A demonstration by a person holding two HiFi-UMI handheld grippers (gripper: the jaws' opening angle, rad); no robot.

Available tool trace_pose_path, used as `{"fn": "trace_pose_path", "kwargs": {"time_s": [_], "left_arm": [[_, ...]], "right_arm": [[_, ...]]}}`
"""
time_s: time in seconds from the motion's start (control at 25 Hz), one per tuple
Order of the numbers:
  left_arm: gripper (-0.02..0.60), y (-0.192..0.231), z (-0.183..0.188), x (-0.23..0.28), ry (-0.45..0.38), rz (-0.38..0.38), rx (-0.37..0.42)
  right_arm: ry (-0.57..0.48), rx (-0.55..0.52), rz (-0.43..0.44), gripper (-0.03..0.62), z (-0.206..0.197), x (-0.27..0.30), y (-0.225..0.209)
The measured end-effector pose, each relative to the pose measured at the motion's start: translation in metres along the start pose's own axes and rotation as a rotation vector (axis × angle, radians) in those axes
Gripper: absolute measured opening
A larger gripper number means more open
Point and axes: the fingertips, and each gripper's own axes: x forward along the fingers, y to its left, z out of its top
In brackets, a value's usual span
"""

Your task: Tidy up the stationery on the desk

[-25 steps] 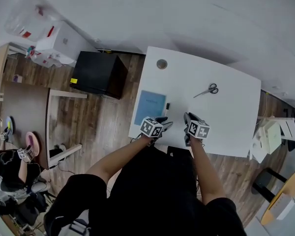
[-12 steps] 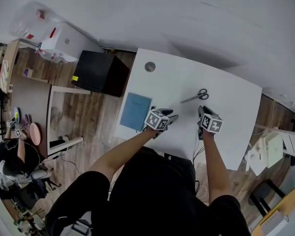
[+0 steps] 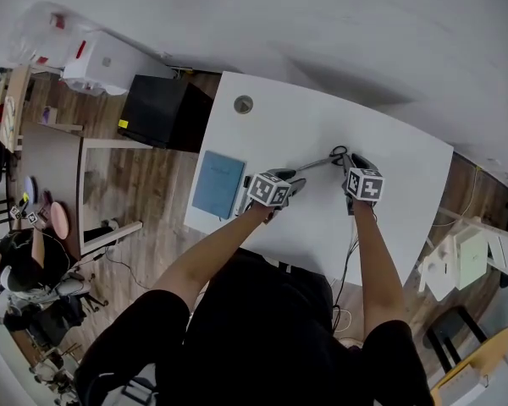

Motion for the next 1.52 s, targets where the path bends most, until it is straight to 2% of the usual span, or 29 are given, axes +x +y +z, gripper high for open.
{"fn": "trace_pose_path", "kwargs": {"time_s": [0.08,0.24,0.28,0.44,0.6,0.76,1.0,1.16,1.28,1.4,1.52], "left_arm": [[0.181,0.001,0.003,0.005,0.018,0.011,0.006],[0.169,0.001,0.002,0.008,0.074,0.039,0.118],[0.169,0.001,0.001,0.008,0.077,0.036,0.125],[0.169,0.002,0.0,0.006,0.074,0.025,0.072],[0.169,0.002,0.0,0.009,0.088,0.03,0.119],[0.169,0.0,0.006,0.003,0.069,0.023,0.124],[0.17,-0.006,0.0,0.011,0.053,-0.008,0.116],[0.17,-0.017,-0.001,0.005,0.044,-0.03,0.135],[0.17,-0.017,-0.015,0.001,0.029,-0.045,0.097],[0.17,-0.03,-0.018,-0.013,-0.024,-0.069,0.075],[0.17,-0.048,-0.031,-0.026,-0.04,-0.12,0.119]], "right_arm": [[-0.004,-0.027,0.027,0.09,0.003,0.008,0.001],[-0.02,-0.011,0.048,0.089,0.001,0.012,0.0],[-0.025,-0.002,0.05,0.089,-0.001,0.01,0.0],[-0.012,0.006,0.07,0.09,-0.019,0.0,0.006],[0.031,-0.024,0.099,0.091,-0.046,-0.016,0.018],[0.06,-0.026,0.098,0.091,-0.075,-0.029,0.037],[0.108,0.057,0.106,0.092,-0.119,-0.043,0.073],[0.125,0.013,0.076,0.092,-0.141,-0.047,0.097],[0.103,0.01,0.07,0.092,-0.138,-0.051,0.104],[0.046,-0.034,0.025,0.092,-0.115,-0.054,0.1],[0.047,-0.15,-0.005,0.092,-0.093,-0.046,0.095]]}}
